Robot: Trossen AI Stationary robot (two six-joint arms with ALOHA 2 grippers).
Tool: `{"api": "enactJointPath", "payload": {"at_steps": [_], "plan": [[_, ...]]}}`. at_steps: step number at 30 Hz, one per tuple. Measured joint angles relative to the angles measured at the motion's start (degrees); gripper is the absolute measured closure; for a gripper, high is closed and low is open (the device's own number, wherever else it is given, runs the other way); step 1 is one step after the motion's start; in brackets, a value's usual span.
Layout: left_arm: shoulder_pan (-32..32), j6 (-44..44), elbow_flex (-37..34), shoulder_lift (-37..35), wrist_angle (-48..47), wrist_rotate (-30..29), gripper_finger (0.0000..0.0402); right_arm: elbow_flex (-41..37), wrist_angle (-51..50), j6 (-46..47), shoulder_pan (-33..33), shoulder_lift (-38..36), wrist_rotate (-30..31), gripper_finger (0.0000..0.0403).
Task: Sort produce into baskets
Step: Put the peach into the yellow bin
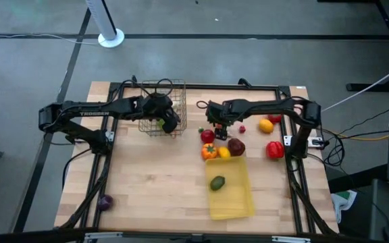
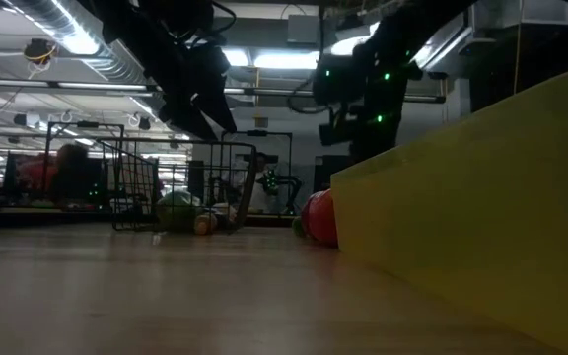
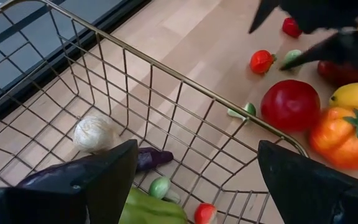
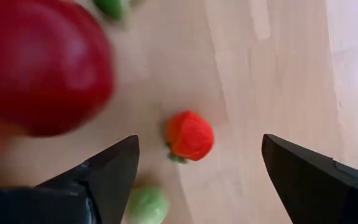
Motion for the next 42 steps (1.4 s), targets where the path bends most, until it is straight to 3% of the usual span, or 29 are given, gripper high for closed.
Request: {"api": "enactJointPath", "payload": {"at_steps": [13,30,35,42], "plan": [[-0.07,0.00,0.00,0.00,-0.14,0.00,0.0073,-0.02,1.48,-2.13,-3.45,3.56,-4.51,0.0075],[-0.05,-0.04,0.00,-0.01,-0.24,0.00,0.0073,-0.02,1.25,-3.17,-3.37,3.56,-4.57,0.0247],[-0.05,-0.04,0.00,0.00,-0.39,0.00,0.0073,-0.02,1.14,-3.00,-3.32,3.48,-4.57,0.0273],[-0.05,-0.02,0.00,0.00,-0.42,0.00,0.0073,1.80,-3.10,-2.86,-1.90,3.41,-4.54,0.0277]]}}
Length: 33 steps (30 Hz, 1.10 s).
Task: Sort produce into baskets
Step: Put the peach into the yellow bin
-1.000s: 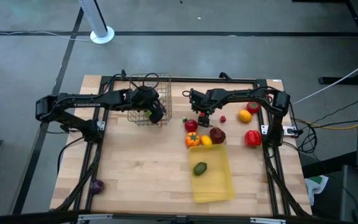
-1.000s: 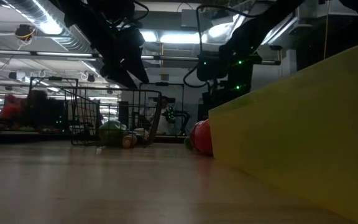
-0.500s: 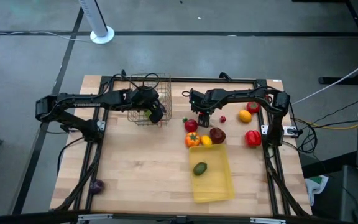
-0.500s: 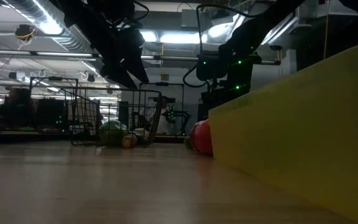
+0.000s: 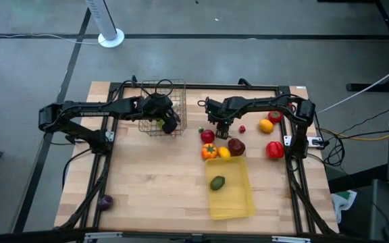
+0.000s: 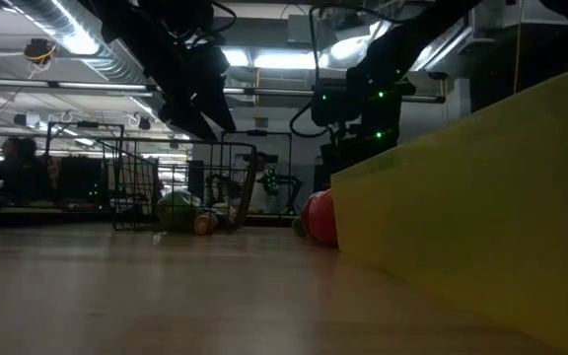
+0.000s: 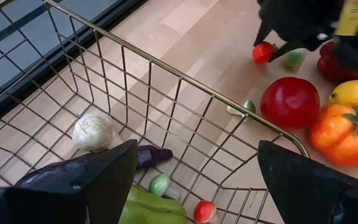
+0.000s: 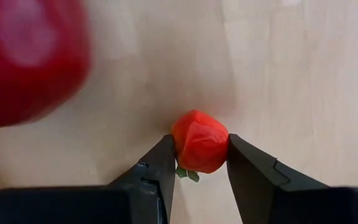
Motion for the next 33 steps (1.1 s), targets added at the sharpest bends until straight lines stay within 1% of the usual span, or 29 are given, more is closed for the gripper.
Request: {"api": "enactJointPath", "payload": {"at_steps": [3,9,14,18,21,25,29,33], "plan": [[0.00,-0.04,0.00,-0.01,0.00,-0.01,0.0073,2.50,-3.41,0.02,1.95,-0.03,0.43,0.0278],[0.00,-0.82,0.00,0.00,0.00,-0.01,0.0073,11.13,-13.77,1.11,7.94,-0.05,2.19,0.0278],[0.00,-1.38,0.00,-0.02,0.00,-0.02,0.0073,20.17,-22.51,4.68,15.67,-0.08,2.23,0.0278],[0.00,-1.43,0.00,-0.02,0.00,-0.02,0.0073,25.51,-25.80,4.76,22.59,-0.10,2.14,0.0278],[0.00,-1.44,0.00,-0.02,0.00,-0.02,0.0073,27.00,-25.71,4.85,27.61,-0.10,1.30,0.0278],[0.00,-1.46,0.00,-0.02,0.00,-0.02,0.0073,26.88,-25.50,4.87,33.41,-0.10,1.09,0.0278],[-0.02,-1.47,0.00,-0.02,-0.02,-0.02,0.0073,25.08,-24.81,4.87,37.64,-0.10,1.07,0.0278],[0.00,-1.49,0.00,-0.02,-0.02,-0.02,0.0073,23.42,-23.82,4.87,40.46,-0.10,1.09,0.0278]]}}
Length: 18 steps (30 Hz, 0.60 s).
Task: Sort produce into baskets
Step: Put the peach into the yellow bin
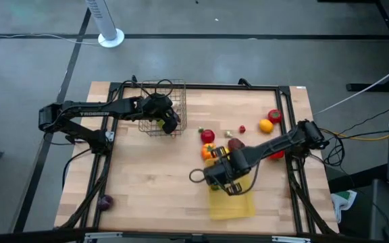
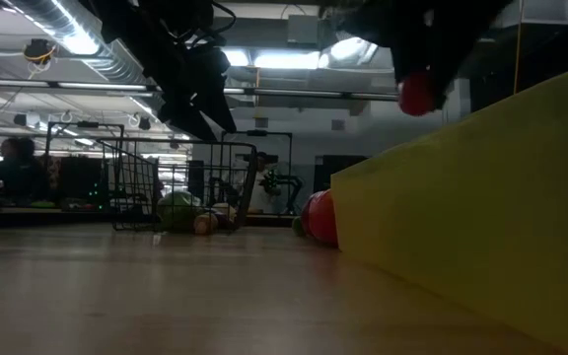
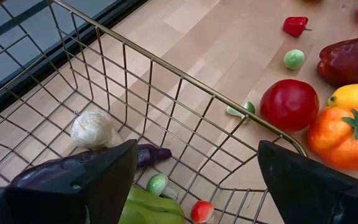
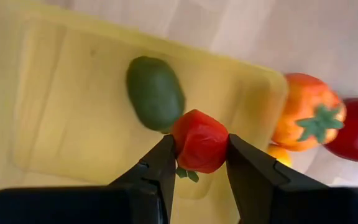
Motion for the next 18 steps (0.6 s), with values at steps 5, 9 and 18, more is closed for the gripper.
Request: {"api": "enactJointPath", "payload": {"at_steps": [5,9,18], "plan": [[-0.02,0.01,0.00,0.00,0.01,0.00,0.0073,-1.57,0.38,0.00,1.48,0.00,-0.08,0.0278],[-0.01,0.01,0.00,0.00,0.00,0.00,0.0073,-2.37,1.29,0.02,1.19,0.00,-0.02,0.0273],[-0.02,0.81,0.00,0.00,0.00,0.00,0.0073,-2.51,1.59,0.02,0.01,0.02,3.16,0.0192]]}}
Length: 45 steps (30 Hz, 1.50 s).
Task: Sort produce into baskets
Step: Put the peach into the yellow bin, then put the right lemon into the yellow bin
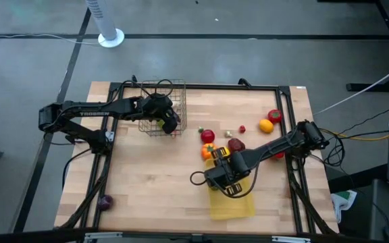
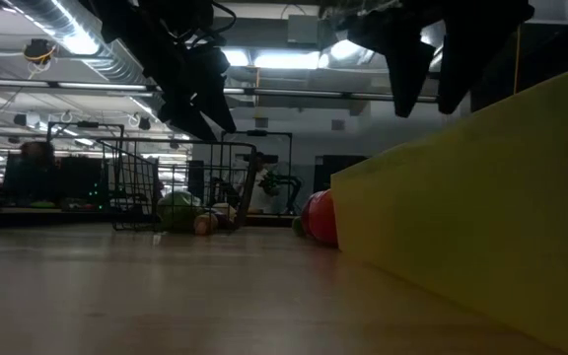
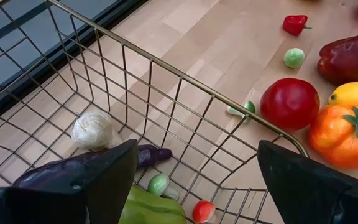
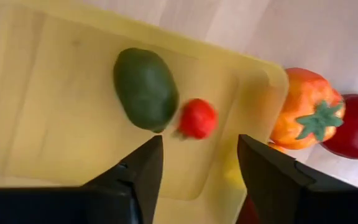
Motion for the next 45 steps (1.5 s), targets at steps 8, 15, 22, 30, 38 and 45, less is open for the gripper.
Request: {"api": "enactJointPath", "payload": {"at_steps": [8,15,22,30,38,45], "plan": [[0.00,0.07,0.00,0.00,0.00,0.00,0.0073,0.00,-0.27,0.00,-0.82,0.00,1.85,0.0163],[0.00,0.07,0.00,0.00,0.00,0.00,0.0073,0.07,-2.23,0.00,-1.91,0.02,2.39,0.0162],[0.00,0.09,0.00,0.00,0.00,0.00,0.0073,-0.43,-15.02,6.84,-5.28,-0.84,2.98,0.0162],[0.02,0.11,0.00,0.00,-0.12,0.00,0.0073,-18.28,-8.43,10.12,-10.93,-18.00,4.49,0.0162],[0.02,0.05,0.00,0.00,0.02,0.00,0.0073,-35.99,-4.93,18.55,-20.95,-33.06,15.48,0.0162],[0.00,-0.20,0.00,0.00,0.04,0.00,0.0073,-41.21,-4.77,16.72,-28.38,-34.67,12.23,0.0161]]}}
